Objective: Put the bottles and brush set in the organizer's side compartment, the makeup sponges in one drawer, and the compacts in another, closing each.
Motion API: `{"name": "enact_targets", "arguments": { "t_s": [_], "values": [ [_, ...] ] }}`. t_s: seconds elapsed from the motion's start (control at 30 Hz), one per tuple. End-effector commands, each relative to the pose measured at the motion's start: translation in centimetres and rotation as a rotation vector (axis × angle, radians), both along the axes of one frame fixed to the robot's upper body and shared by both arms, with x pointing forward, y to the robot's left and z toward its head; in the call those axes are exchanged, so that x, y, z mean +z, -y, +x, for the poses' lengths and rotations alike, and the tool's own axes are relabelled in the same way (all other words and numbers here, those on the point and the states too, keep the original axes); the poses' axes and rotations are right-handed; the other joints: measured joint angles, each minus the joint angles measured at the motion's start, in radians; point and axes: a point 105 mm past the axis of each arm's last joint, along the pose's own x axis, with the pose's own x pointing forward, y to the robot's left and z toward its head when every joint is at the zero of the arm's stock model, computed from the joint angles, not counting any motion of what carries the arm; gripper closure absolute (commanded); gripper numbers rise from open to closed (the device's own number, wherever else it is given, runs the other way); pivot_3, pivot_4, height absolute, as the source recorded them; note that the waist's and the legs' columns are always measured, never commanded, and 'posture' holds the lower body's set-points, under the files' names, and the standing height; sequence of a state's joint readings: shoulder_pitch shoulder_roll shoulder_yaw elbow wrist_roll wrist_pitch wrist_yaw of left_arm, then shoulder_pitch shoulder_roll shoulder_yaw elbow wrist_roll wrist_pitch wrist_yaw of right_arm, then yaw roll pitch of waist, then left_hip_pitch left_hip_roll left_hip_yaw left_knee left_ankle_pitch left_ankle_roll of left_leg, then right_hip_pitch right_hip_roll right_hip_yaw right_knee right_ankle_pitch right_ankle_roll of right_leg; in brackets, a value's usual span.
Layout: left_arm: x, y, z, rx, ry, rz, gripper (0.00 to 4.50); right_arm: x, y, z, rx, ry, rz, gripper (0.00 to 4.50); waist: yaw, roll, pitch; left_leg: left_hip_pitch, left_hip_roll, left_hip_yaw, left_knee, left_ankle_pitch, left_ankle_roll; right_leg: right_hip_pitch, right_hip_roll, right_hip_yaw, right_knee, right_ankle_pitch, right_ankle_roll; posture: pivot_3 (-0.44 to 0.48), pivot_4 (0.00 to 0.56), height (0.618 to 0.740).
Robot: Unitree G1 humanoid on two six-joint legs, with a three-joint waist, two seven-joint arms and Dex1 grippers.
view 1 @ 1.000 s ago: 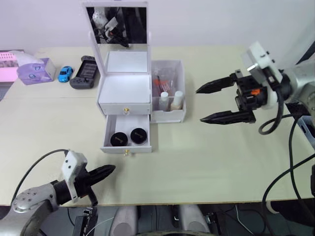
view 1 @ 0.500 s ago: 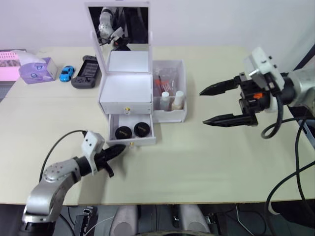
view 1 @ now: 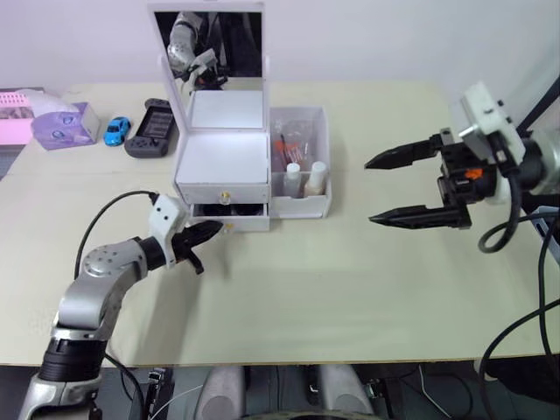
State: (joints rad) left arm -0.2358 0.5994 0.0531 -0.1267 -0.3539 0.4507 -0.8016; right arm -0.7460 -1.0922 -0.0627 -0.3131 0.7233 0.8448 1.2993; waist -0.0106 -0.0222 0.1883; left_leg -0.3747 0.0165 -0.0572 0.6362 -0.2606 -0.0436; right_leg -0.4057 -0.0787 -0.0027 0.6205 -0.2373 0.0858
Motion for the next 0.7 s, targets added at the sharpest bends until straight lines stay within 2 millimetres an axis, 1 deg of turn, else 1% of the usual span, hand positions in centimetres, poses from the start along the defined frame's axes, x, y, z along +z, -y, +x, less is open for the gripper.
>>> {"name": "enact_targets", "arguments": {
  "t_s": [0.03,0.2,0.27,0.33,0.53,0.7],
  "values": [
    [1.2,-0.1,1.0,-0.003,0.067,0.041,4.47,1.3,0.3,-0.3,-0.010,0.066,-0.001,0.00,-0.001,0.000,0.000,0.000,0.000,0.000,0.000,0.000,0.000,0.000,0.000,0.000,0.000,0.000,0.000,0.000,0.150,0.740],
    [0.9,0.2,1.3,-0.018,0.065,0.049,4.47,1.4,0.2,0.0,-0.022,0.080,-0.002,0.00,-0.003,0.000,0.000,0.000,0.000,0.000,-0.002,0.000,0.000,0.000,0.000,0.000,-0.001,0.000,0.001,0.000,0.150,0.740],
    [1.0,0.2,1.5,-0.012,0.071,0.054,4.47,1.5,-0.7,-0.2,-0.014,0.084,-0.001,0.00,-0.003,0.000,0.000,0.000,0.000,0.000,-0.003,0.000,0.000,-0.001,0.000,0.000,-0.002,0.001,0.002,0.000,0.150,0.740],
    [1.2,0.2,1.7,-0.015,0.079,0.066,4.47,1.4,-1.1,-0.3,-0.012,0.083,0.000,0.00,-0.001,0.000,0.000,0.000,0.000,0.000,-0.003,0.000,0.000,-0.002,0.000,0.000,-0.002,0.001,0.003,0.000,0.150,0.740],
    [2.2,0.1,2.4,-0.003,0.103,0.062,4.47,1.3,-1.2,-0.5,-0.023,0.080,0.004,0.00,0.000,0.000,0.000,-0.001,0.000,0.000,-0.003,0.000,0.000,-0.001,-0.001,0.000,-0.003,0.001,0.003,0.000,0.150,0.740],
    [2.0,0.7,2.7,-0.013,0.105,0.050,4.47,1.5,-1.0,-0.2,-0.043,0.087,0.018,0.00,0.003,0.000,0.000,-0.001,0.000,0.000,-0.002,0.000,0.000,-0.001,0.000,0.000,-0.002,0.001,0.003,0.000,0.150,0.740]
  ]
}}
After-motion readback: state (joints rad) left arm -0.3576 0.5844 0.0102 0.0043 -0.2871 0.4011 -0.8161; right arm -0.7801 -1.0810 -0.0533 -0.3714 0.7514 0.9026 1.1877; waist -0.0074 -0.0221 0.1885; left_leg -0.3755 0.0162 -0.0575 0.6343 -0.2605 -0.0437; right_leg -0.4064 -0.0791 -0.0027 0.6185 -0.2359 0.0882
